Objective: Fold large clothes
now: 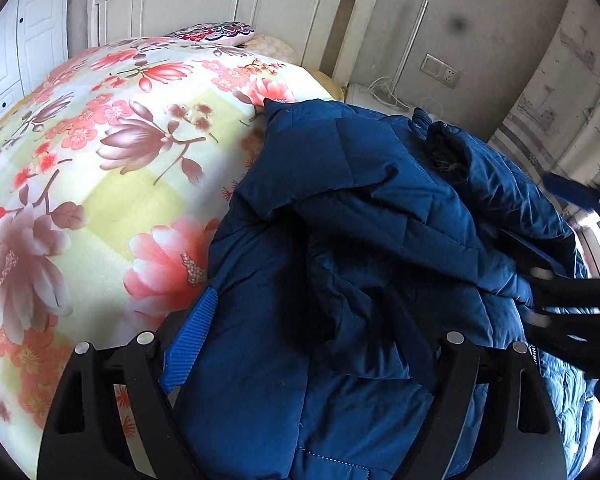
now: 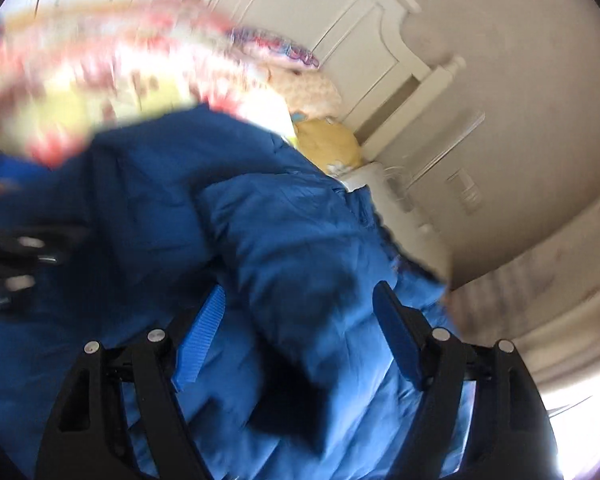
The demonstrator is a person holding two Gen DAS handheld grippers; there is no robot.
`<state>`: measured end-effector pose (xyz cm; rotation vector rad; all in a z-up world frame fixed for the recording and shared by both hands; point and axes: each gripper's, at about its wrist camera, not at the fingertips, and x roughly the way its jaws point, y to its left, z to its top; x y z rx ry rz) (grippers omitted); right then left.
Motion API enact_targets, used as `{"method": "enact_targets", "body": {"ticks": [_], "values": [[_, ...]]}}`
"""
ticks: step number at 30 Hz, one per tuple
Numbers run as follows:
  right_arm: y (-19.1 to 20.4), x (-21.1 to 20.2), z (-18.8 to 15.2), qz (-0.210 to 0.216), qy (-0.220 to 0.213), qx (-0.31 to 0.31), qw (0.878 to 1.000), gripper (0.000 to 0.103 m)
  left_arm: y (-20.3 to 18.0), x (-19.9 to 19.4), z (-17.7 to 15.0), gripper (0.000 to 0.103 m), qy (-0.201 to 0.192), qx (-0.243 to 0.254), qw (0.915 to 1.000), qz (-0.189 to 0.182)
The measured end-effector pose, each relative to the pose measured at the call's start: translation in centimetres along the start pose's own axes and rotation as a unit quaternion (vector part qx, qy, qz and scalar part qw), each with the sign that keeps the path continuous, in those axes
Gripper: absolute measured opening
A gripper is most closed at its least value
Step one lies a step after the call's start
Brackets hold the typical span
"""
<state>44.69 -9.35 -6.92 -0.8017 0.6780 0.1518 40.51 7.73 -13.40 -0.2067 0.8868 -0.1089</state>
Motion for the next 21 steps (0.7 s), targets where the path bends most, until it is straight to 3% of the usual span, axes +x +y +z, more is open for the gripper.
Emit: {"method": "enact_targets", "body": {"ticks": [1, 2, 4, 5, 7, 8, 10, 11, 12, 14, 16, 17, 18, 21], "values": [[0.3, 0.2, 0.2, -0.015, -0.004, -0.008, 1.0, 0.072, 0.0, -0.1, 0.0, 0.082, 0.0, 0.0, 1.0, -0.001], [0.2, 0.3, 0.5, -0.012, -0.009, -0.002, 1.0, 0.056, 0.0, -0.1, 0.0, 0.082, 0.001, -0.001, 1.0, -0.002], [-1.6, -0.4, 0.2, 0.041, -0.024, 0.051, 0.998, 0.024, 0.1, -0.2, -0.1, 0.083, 0.001, -0.003, 1.0, -0.006], [-3.7, -1.7, -0.6, 0.057, -0.054, 0.11, 0.991, 0.02, 0.2, -0.2, -0.2, 0.083, 0.001, -0.004, 1.0, -0.007], [-8.4, -3.7, -3.5, 0.111, -0.107, 0.232, 0.96, 0.02, 0.3, -0.3, -0.3, 0.084, 0.0, -0.008, 0.9999, -0.011], [-11.8, -4.9, -6.7, 0.154, -0.139, 0.335, 0.919, 0.02, 0.4, -0.4, -0.3, 0.084, 0.0, -0.009, 0.9999, -0.012], [-15.6, -5.5, -12.3, 0.2, -0.17, 0.458, 0.85, 0.02, 0.5, -0.4, -0.3, 0.084, 0.0, -0.009, 0.9999, -0.014], [-17.1, -5.3, -15.9, 0.215, -0.175, 0.521, 0.807, 0.02, 0.5, -0.4, -0.3, 0.085, 0.001, -0.009, 0.9999, -0.015], [-18.1, -4.8, -19.0, 0.223, -0.17, 0.568, 0.774, 0.02, 0.5, -0.4, -0.3, 0.085, 0.001, -0.009, 0.9998, -0.015], [-18.6, -2.8, -24.2, 0.231, -0.132, 0.623, 0.736, 0.025, 0.6, -0.3, -0.3, 0.086, 0.002, -0.008, 0.9998, -0.017], [-18.0, -0.7, -27.2, 0.225, -0.072, 0.654, 0.718, 0.036, 0.6, -0.3, -0.4, 0.086, 0.002, -0.007, 0.9998, -0.017], [-17.4, 0.5, -28.2, 0.242, -0.057, 0.668, 0.702, 0.041, 0.6, -0.3, -0.4, 0.087, 0.002, -0.008, 0.9998, -0.017], [-17.0, 1.0, -28.6, 0.251, -0.054, 0.674, 0.693, 0.044, 0.6, -0.3, -0.4, 0.087, 0.002, -0.008, 0.9998, -0.016], [-16.7, 0.8, -27.9, 0.245, -0.061, 0.665, 0.703, 0.052, 0.6, -0.3, -0.3, 0.087, 0.002, -0.008, 0.9998, -0.016]]}}
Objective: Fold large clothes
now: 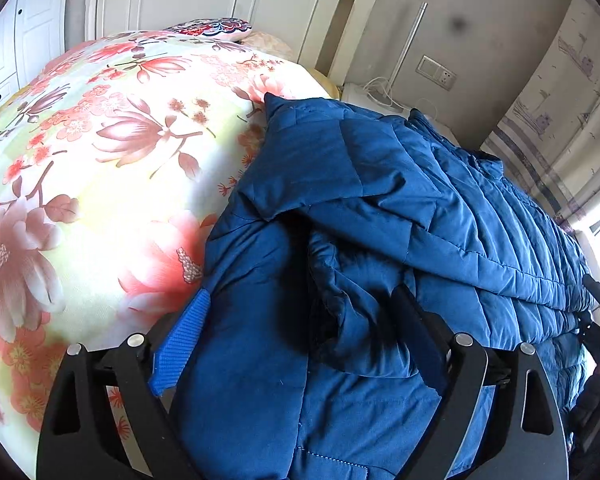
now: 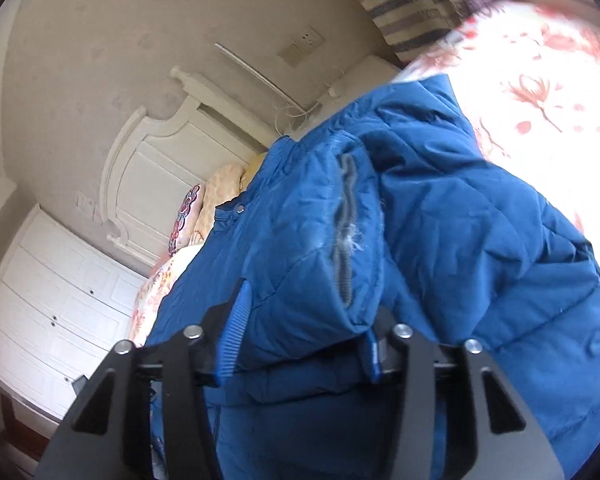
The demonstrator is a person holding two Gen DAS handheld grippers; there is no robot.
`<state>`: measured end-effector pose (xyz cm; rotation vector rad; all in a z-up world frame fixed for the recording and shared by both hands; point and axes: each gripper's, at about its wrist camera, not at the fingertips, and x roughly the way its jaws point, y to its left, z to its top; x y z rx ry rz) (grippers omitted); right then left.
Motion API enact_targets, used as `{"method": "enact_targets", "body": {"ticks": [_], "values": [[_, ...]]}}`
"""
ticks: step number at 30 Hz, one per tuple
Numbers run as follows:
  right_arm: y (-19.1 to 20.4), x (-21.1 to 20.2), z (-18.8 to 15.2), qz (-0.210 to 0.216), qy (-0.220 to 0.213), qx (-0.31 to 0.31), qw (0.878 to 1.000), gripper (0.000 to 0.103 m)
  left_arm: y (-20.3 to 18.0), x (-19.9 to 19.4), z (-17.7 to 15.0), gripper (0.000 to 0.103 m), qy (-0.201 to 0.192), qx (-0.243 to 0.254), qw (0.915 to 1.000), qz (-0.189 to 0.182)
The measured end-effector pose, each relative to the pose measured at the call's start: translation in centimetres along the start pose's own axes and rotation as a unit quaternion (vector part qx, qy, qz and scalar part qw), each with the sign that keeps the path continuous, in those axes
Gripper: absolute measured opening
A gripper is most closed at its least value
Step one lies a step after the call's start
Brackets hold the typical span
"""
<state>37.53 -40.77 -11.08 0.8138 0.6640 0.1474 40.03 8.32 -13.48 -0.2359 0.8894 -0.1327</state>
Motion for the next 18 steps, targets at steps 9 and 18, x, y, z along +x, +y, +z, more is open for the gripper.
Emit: {"method": "enact_targets", "body": {"ticks": [9, 18], "values": [[2.2, -3.0, 0.6, 0.021, -0.029, -0.064, 0.997, 0.016, -0.1, 0.0, 0.1, 0.087, 0.001, 0.003, 1.0, 0.003], [-0.7, -2.3, -0.3, -0.045, 0.001, -0.066, 0.997, 0.016, -0.2, 0.0, 0.1, 0.088, 0.001, 0.002, 1.0, 0.002]]}}
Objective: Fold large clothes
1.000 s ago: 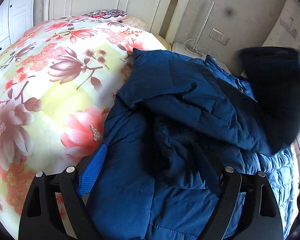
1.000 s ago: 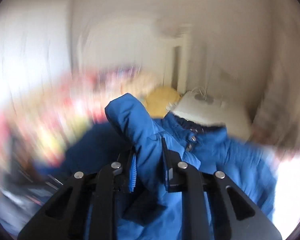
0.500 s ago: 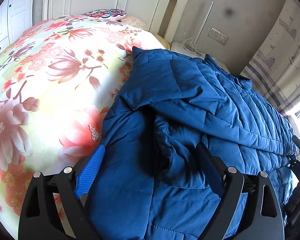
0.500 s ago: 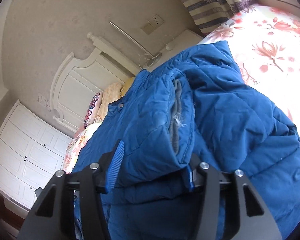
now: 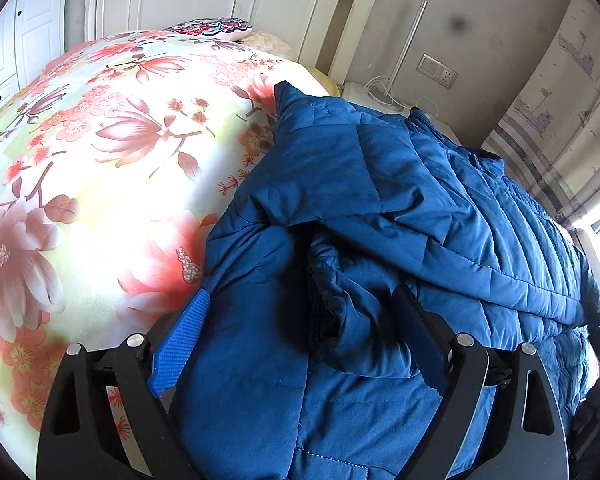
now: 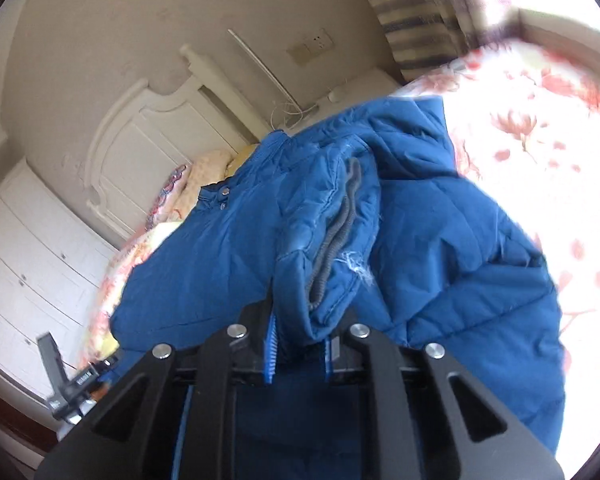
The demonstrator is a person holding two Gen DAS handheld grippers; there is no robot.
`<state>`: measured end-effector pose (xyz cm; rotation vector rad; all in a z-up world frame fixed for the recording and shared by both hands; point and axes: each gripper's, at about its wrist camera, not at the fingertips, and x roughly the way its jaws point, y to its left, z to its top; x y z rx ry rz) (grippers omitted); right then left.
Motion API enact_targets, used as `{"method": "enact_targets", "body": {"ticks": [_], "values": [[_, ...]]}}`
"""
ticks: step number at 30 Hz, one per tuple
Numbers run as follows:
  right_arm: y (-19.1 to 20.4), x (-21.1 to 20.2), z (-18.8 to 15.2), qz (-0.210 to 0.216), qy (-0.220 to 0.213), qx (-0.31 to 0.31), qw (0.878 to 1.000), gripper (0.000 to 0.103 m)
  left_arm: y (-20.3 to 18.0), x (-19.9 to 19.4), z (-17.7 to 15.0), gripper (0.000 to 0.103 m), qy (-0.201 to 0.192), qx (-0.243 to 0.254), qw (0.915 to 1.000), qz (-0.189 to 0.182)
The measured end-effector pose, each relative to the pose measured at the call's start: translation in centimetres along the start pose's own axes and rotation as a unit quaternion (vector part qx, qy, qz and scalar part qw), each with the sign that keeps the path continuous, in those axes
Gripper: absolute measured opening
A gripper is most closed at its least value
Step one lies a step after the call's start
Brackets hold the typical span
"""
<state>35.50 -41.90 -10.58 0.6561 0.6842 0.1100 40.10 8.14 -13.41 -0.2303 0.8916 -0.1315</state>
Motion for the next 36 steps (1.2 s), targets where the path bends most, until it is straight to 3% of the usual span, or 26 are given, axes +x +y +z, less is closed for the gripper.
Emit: {"method": "enact_targets", "body": {"ticks": [6, 10, 12, 16, 19, 21, 24, 26, 27, 29, 31, 34, 36], "values": [[0.2, -0.4, -0.6, -0.01, -0.004, -0.011, 1.0, 0.02, 0.0, 0.0, -0.1, 0.089, -0.002, -0.003, 1.0, -0.003], [0.7, -1.5, -0.3, -0.038, -0.01, -0.022, 0.999, 0.037, 0.0, -1.3, 0.0, 0.088, -0.022, -0.003, 0.9997, 0.012], [1.1, -3.4, 0.1, -0.069, -0.046, -0.038, 0.996, 0.037, -0.6, -3.8, 0.2, 0.088, -0.061, 0.005, 0.9978, 0.023], [2.8, -6.6, 2.2, -0.096, -0.118, -0.088, 0.984, 0.037, -2.6, -7.2, 2.4, 0.088, -0.104, 0.027, 0.9941, 0.004], [5.8, -5.0, 3.3, -0.095, -0.103, -0.15, 0.979, 0.037, -5.3, -6.6, 5.2, 0.089, -0.102, 0.064, 0.9927, -0.003], [8.0, -2.8, 3.5, -0.102, -0.092, -0.199, 0.97, 0.037, -7.1, -4.1, 6.8, 0.089, -0.077, 0.085, 0.9934, 0.004], [8.3, 0.8, 3.5, -0.129, -0.043, -0.22, 0.966, 0.037, -8.2, 0.4, 7.3, 0.089, -0.022, 0.093, 0.9954, 0.008], [7.1, 3.6, 2.7, -0.16, 0.017, -0.229, 0.96, 0.039, -8.4, 3.2, 6.4, 0.089, 0.011, 0.108, 0.9938, 0.023], [6.0, 5.1, 2.0, -0.168, 0.046, -0.239, 0.955, 0.039, -8.6, 4.4, 5.7, 0.094, 0.022, 0.122, 0.9916, 0.037], [5.1, 5.4, 1.4, -0.15, 0.04, -0.24, 0.958, 0.039, -9.2, 5.1, 4.3, 0.097, -0.011, 0.161, 0.9852, 0.057], [5.1, 5.5, 1.8, -0.15, 0.051, -0.238, 0.958, 0.039, -9.3, 5.1, 4.5, 0.097, -0.002, 0.162, 0.9849, 0.06], [5.8, 5.1, 2.6, -0.155, 0.067, -0.24, 0.956, 0.04, -9.2, 3.7, 5.7, 0.096, 0.014, 0.157, 0.9865, 0.046], [6.8, 4.0, 3.9, -0.156, 0.043, -0.238, 0.958, 0.04, -9.4, 1.8, 7.3, 0.096, -0.017, 0.152, 0.9878, 0.03]]}}
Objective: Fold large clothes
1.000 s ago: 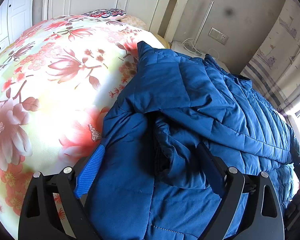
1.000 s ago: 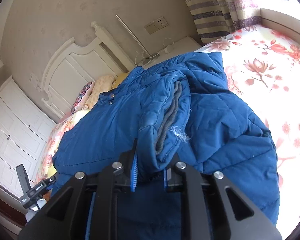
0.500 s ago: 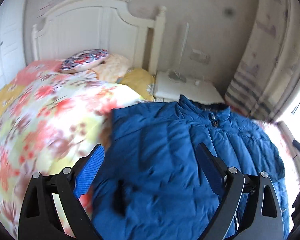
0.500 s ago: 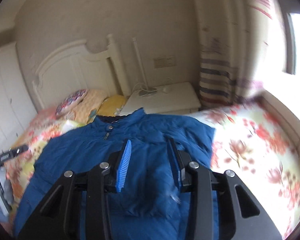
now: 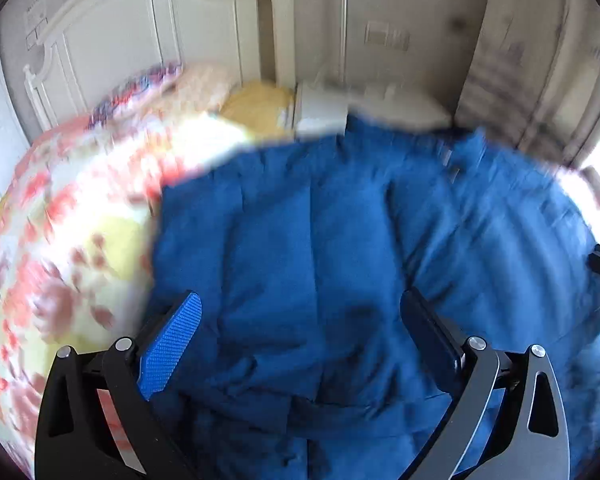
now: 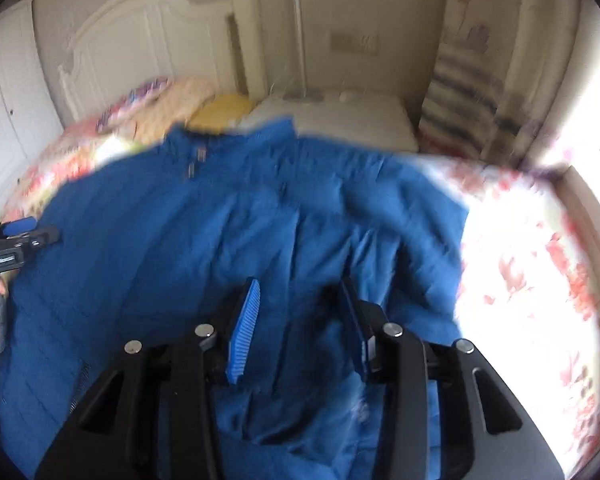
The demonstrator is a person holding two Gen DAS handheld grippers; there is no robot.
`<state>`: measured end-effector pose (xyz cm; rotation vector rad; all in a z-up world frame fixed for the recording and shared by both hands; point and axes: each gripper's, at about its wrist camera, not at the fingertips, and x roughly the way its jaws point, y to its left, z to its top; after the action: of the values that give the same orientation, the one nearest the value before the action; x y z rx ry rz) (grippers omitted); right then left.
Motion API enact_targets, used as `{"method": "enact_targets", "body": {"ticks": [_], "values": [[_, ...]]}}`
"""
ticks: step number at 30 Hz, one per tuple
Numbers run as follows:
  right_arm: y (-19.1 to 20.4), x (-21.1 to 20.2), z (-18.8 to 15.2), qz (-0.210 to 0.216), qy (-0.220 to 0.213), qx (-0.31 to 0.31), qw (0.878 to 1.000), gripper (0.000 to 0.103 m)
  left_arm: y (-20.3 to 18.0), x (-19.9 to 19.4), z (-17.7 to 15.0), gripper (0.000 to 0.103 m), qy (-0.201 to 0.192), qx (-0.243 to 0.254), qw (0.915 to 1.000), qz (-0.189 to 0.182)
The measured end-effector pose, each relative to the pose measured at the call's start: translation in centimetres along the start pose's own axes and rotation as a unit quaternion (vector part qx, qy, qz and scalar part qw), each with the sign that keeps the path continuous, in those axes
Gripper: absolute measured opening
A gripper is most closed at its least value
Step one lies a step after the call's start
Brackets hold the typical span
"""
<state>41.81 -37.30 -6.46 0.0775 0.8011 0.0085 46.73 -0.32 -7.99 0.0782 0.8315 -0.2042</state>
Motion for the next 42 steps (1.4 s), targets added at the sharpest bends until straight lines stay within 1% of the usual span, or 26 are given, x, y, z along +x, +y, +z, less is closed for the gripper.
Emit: {"method": "enact_targets", "body": {"ticks": [2, 3, 4, 6, 7, 10, 11, 12, 15, 20, 23, 25, 26, 27, 28, 29, 31, 32, 33, 34, 35, 36, 38, 39, 40, 42], "values": [[0.4, -0.6, 2.2, 0.005, -0.023, 0.002, 1.0, 0.04, 0.1, -1.0, 1.6, 0.096, -0.016, -0.007, 0.9998, -0.004], [1.0, -0.6, 3.0, 0.008, -0.028, -0.002, 1.0, 0.04, -0.4, -0.8, 2.5, 0.096, -0.019, -0.007, 0.9998, -0.008], [1.6, -0.4, 3.8, 0.007, -0.03, -0.009, 0.999, 0.042, -0.9, -0.6, 3.4, 0.096, -0.021, 0.001, 0.9998, -0.003], [3.7, 1.3, 5.3, 0.008, -0.021, -0.033, 0.999, 0.045, -2.2, 1.0, 4.6, 0.096, -0.007, 0.023, 0.9996, 0.017], [4.2, 2.1, 5.6, 0.01, -0.012, -0.039, 0.999, 0.046, -2.8, 2.3, 4.8, 0.096, 0.008, 0.031, 0.9993, 0.02], [5.8, 6.8, 4.8, -0.014, 0.047, -0.078, 0.996, 0.049, -3.9, 7.1, 4.0, 0.099, 0.061, 0.048, 0.9966, 0.028], [5.8, 8.0, 4.1, -0.01, 0.046, -0.085, 0.995, 0.051, -3.8, 8.3, 3.4, 0.099, 0.069, 0.047, 0.9963, 0.02], [5.5, 8.4, 3.8, -0.001, 0.033, -0.08, 0.996, 0.051, -3.4, 8.6, 3.0, 0.099, 0.055, 0.033, 0.9979, 0.006], [4.6, 8.5, 3.5, 0.021, 0.034, -0.057, 0.998, 0.051, -2.8, 8.6, 3.1, 0.099, 0.057, 0.022, 0.9981, -0.005], [4.7, 8.8, 3.4, 0.022, 0.03, -0.058, 0.998, 0.052, -2.9, 8.6, 2.9, 0.099, 0.058, 0.024, 0.998, 0.0], [4.2, 8.5, 3.6, 0.031, 0.033, -0.048, 0.998, 0.052, -2.9, 8.5, 3.1, 0.099, 0.059, 0.023, 0.998, 0.001], [4.1, 7.2, 3.8, 0.035, 0.042, -0.032, 0.998, 0.052, -2.8, 7.6, 3.2, 0.099, 0.057, 0.015, 0.9982, 0.011], [3.9, 5.6, 4.1, 0.034, 0.03, -0.023, 0.999, 0.054, -2.7, 6.5, 3.3, 0.098, 0.046, 0.006, 0.9989, 0.006], [4.0, 4.3, 4.0, 0.038, 0.015, -0.023, 0.999, 0.056, -2.6, 5.0, 3.3, 0.098, 0.029, -0.002, 0.9995, -0.012], [4.1, 3.1, 3.9, 0.043, -0.002, -0.025, 0.999, 0.06, -2.7, 4.2, 3.1, 0.099, 0.022, -0.004, 0.9995, -0.021], [4.2, 2.1, 3.7, 0.047, -0.012, -0.028, 0.998, 0.061, -3.0, 3.3, 2.8, 0.099, 0.014, -0.005, 0.9995, -0.029], [5.0, 2.0, 2.5, 0.055, -0.003, -0.043, 0.998, 0.061, -4.2, 2.7, 1.7, 0.099, 0.014, 0.004, 0.9989, -0.043], [5.5, 2.5, 1.9, 0.054, 0.007, -0.058, 0.997, 0.061, -5.1, 3.0, 1.0, 0.099, 0.022, 0.02, 0.9984, -0.048], [6.1, 3.6, 1.0, 0.041, 0.024, -0.081, 0.996, 0.062, -6.2, 3.6, 0.2, 0.099, 0.032, 0.043, 0.9977, -0.041], [6.4, 4.4, 0.1, 0.03, 0.027, -0.099, 0.994, 0.064, -7.4, 4.6, -0.8, 0.099, 0.035, 0.073, 0.9967, -0.012], [6.3, 4.7, -0.4, 0.03, 0.016, -0.103, 0.994, 0.064, -7.9, 4.9, -1.1, 0.099, 0.024, 0.081, 0.9964, -0.001], [6.2, 4.6, 0.0, 0.033, 0.023, -0.099, 0.994, 0.064, -7.9, 5.0, -1.1, 0.099, 0.024, 0.08, 0.9965, 0.0], [5.9, 4.0, 0.9, 0.039, 0.039, -0.101, 0.993, 0.063, -7.3, 4.7, -0.2, 0.099, 0.047, 0.071, 0.9963, -0.016], [5.3, 3.1, 1.9, 0.04, 0.031, -0.105, 0.993, 0.062, -6.7, 4.4, 0.4, 0.099, 0.051, 0.065, 0.9963, -0.024], [4.9, 2.5, 2.5, 0.037, 0.02, -0.104, 0.994, 0.063, -5.7, 3.5, 1.5, 0.099, 0.039, 0.059, 0.9971, -0.03], [1.9, 1.6, 5.1, 0.018, -0.01, -0.08, 0.997, 0.063, -3.8, 2.4, 3.8, 0.099, 0.012, 0.05, 0.9986, -0.013]]}}
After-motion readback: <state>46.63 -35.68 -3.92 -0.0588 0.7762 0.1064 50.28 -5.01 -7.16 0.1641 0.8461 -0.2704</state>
